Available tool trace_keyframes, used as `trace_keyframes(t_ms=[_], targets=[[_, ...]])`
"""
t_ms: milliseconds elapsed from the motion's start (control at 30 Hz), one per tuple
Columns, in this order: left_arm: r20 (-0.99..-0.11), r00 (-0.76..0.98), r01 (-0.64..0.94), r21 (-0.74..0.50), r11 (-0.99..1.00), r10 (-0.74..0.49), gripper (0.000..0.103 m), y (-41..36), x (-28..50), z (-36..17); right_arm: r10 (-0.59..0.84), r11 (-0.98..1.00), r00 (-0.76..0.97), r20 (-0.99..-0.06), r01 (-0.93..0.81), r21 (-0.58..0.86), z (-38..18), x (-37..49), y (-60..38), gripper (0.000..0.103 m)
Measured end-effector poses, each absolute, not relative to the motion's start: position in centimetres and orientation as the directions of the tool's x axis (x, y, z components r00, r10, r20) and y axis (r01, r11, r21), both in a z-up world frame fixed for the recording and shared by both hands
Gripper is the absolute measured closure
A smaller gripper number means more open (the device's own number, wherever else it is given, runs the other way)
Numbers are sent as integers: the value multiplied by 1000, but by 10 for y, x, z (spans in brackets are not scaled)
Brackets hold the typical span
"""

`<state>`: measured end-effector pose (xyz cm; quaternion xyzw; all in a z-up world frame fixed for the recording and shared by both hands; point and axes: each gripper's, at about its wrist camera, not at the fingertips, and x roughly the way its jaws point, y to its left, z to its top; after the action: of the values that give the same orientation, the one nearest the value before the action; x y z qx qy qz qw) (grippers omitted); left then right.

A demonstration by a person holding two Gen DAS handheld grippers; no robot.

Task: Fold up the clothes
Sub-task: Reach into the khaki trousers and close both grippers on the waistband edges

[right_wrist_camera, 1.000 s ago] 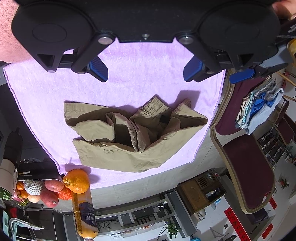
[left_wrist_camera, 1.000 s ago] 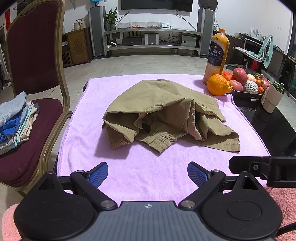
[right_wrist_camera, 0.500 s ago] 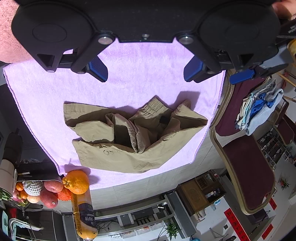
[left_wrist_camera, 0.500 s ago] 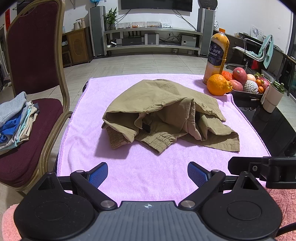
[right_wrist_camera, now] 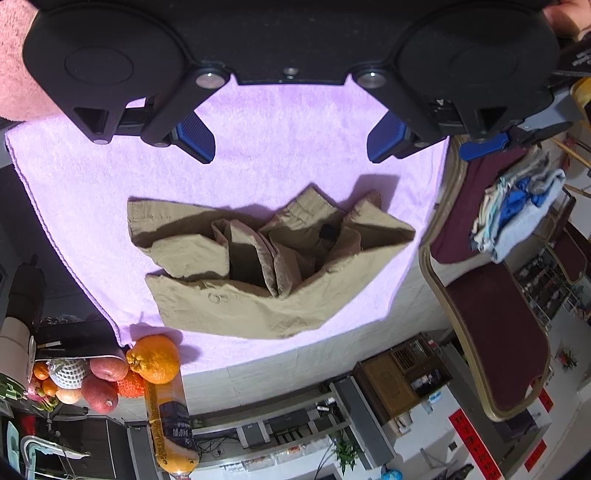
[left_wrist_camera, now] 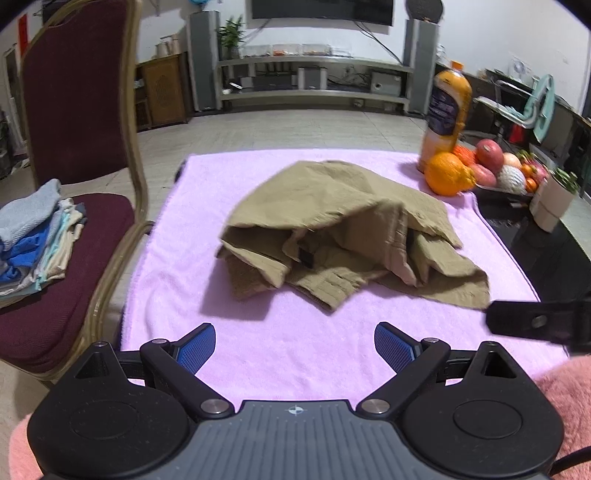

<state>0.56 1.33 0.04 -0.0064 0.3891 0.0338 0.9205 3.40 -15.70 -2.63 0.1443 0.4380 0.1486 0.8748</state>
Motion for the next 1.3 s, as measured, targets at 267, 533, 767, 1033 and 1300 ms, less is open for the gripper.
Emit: trace_keyframes(t_ms=[267,533,767,1033,1300], targets=[[-684,722,-127,10,992,100,12,50,24,14,452,881,647,-614,-214,423,0,63,-151,12],[-652,758,-50,-28,998,20,16,65,47,6,564,811,668,-485,-339,477,-4,113,-134,20],[-748,663,-86,-65,994,9,27,73,72,-50,612,773,631,-477,-352,527,-64,149,-137,44],[-743,669,-111,-136,984,-27,26,77,92,-72,642,730,458,-615,-121,673,-148,181,-146,61],[-743,667,-128,-39,991,57,26,63,128,-92,585,747,445,-678,29,664,-180,191,-142,61]])
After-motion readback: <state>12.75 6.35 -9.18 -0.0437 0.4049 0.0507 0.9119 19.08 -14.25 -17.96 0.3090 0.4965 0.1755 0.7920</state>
